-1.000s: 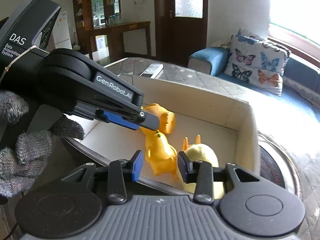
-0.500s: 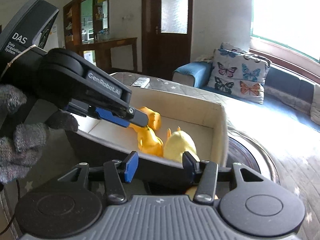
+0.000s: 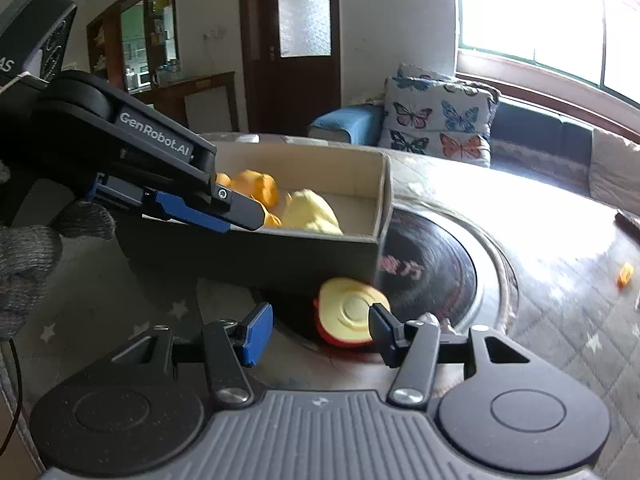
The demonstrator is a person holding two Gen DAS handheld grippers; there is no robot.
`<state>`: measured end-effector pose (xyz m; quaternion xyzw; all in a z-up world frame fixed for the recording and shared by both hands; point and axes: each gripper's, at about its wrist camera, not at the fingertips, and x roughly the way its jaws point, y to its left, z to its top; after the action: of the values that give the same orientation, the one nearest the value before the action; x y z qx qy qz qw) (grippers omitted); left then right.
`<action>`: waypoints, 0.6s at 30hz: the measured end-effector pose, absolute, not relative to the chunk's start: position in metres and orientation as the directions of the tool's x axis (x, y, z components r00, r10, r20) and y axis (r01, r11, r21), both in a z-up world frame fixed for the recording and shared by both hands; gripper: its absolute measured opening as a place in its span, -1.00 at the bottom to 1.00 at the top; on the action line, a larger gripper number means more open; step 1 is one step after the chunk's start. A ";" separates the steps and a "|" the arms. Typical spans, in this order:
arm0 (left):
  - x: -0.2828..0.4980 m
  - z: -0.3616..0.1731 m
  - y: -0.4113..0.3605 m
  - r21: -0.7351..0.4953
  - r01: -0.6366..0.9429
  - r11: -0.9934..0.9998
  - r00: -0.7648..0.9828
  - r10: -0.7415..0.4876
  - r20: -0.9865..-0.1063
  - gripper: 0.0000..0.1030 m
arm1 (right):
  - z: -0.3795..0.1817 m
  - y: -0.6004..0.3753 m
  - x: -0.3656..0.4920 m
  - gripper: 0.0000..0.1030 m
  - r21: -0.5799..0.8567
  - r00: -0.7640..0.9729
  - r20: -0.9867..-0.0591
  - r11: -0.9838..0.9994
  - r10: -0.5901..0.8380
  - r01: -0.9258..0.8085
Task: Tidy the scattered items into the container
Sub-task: 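Open the left tool to release the yellow duck into the box, then move the left tool down to the red-and-yellow round toy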
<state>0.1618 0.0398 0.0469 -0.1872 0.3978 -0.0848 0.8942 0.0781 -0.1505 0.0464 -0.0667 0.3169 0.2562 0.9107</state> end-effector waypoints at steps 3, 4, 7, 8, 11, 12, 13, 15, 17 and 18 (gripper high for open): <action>0.161 0.042 0.032 -0.405 0.009 0.914 0.656 -0.311 -0.688 -0.36 | 0.041 -0.155 0.078 0.06 0.046 0.665 -0.621 0.866 0.415 -0.498; 0.161 0.040 0.030 -0.406 0.010 0.914 0.652 -0.314 -0.691 -0.36 | 0.039 -0.156 0.077 0.06 0.047 0.664 -0.624 0.868 0.412 -0.495; 0.160 0.036 0.025 -0.409 0.011 0.912 0.640 -0.321 -0.698 -0.36 | 0.033 -0.159 0.077 0.07 0.051 0.661 -0.631 0.871 0.407 -0.488; 0.160 0.034 0.023 -0.410 0.011 0.912 0.636 -0.323 -0.701 -0.36 | 0.032 -0.160 0.078 0.07 0.052 0.660 -0.632 0.872 0.406 -0.486; 0.161 0.032 0.020 -0.414 0.010 0.910 0.629 -0.327 -0.705 -0.36 | 0.028 -0.161 0.081 0.17 0.056 0.658 -0.635 0.874 0.404 -0.483; 0.162 0.031 0.019 -0.414 0.010 0.910 0.627 -0.328 -0.707 -0.36 | 0.026 -0.160 0.083 0.32 0.054 0.660 -0.635 0.875 0.401 -0.481; 0.162 0.031 0.018 -0.414 0.010 0.910 0.626 -0.329 -0.708 -0.36 | 0.025 -0.160 0.084 0.36 0.051 0.661 -0.636 0.876 0.398 -0.479; 0.164 0.030 0.017 -0.415 0.010 0.910 0.623 -0.330 -0.709 -0.35 | 0.023 -0.158 0.088 0.36 0.049 0.663 -0.636 0.879 0.394 -0.475; 0.166 0.029 0.016 -0.417 0.008 0.909 0.620 -0.332 -0.711 -0.34 | 0.020 -0.157 0.091 0.36 0.054 0.660 -0.639 0.880 0.394 -0.473; 0.167 0.028 0.015 -0.421 0.006 0.907 0.618 -0.334 -0.711 -0.34 | 0.019 -0.156 0.093 0.36 0.057 0.659 -0.641 0.880 0.395 -0.472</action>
<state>0.1675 0.0153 0.0275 -0.1925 0.4260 -0.0970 0.8787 0.0930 -0.1564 0.0187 -0.0572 0.3375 0.2383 0.9089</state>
